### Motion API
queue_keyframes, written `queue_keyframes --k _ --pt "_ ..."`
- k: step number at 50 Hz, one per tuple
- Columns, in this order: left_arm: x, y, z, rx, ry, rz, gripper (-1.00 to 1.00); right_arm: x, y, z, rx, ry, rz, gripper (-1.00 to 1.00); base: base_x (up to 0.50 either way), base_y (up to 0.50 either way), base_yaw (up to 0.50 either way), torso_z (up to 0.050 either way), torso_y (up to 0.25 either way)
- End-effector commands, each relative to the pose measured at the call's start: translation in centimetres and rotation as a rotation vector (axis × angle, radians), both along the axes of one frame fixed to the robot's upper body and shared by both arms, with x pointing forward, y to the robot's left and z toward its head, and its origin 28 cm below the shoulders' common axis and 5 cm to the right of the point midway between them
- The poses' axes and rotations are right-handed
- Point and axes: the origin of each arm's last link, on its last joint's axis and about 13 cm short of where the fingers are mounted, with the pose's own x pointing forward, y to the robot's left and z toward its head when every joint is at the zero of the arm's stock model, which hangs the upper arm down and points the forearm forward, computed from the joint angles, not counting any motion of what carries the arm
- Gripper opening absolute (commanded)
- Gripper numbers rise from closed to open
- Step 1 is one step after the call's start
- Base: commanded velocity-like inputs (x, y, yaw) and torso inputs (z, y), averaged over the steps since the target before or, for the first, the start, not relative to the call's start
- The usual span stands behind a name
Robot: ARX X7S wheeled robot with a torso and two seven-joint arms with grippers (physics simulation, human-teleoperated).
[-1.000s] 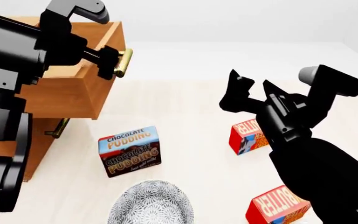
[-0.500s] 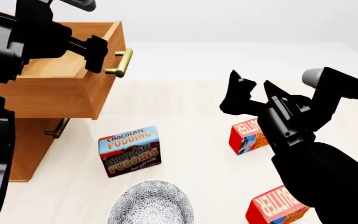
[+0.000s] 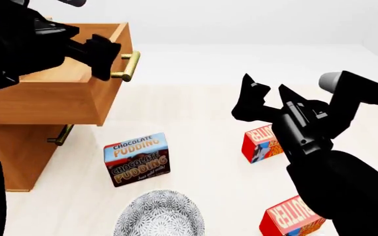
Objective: Put the butter at the front in the top drawer of the cabinet and close it.
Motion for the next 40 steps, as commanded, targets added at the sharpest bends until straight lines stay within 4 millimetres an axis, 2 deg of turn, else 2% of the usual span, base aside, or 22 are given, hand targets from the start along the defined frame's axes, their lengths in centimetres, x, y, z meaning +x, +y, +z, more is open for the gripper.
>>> queue_keyframes --k 1,8,18,23,32,40 --pt "-6.4 -1.8 -2.8 -0.063 -0.18 -0.021 1.0 0.8 -0.1 -0.5 0.006 0.015 -0.006 1.0 0.0 0.0 0.0 0.0 0.0" --pt "-9.8 -2.2 -6.9 -0.125 -0.327 0.037 1.0 1.6 -0.2 -0.8 0.005 0.032 -0.026 1.0 0.0 0.0 0.0 0.0 0.0" --pt "-13.1 -2.7 -12.1 -0.232 -0.509 0.075 1.0 3.3 -0.1 -0.4 -0.009 0.111 -0.142 1.0 0.0 0.0 0.0 0.0 0.0" --pt "-13.6 -2.8 -13.5 -0.281 -0.552 0.098 1.0 4.4 0.3 0.7 0.004 0.154 -0.193 1.0 0.0 0.0 0.0 0.0 0.0" --pt "-13.3 -2.8 -15.9 -0.306 -0.609 0.184 1.0 6.8 1.3 2.7 0.041 0.282 -0.344 1.0 0.0 0.0 0.0 0.0 0.0" --pt "-12.8 -2.8 -16.2 -0.314 -0.597 0.195 1.0 9.3 2.1 5.5 0.126 0.347 -0.49 1.0 0.0 0.0 0.0 0.0 0.0"
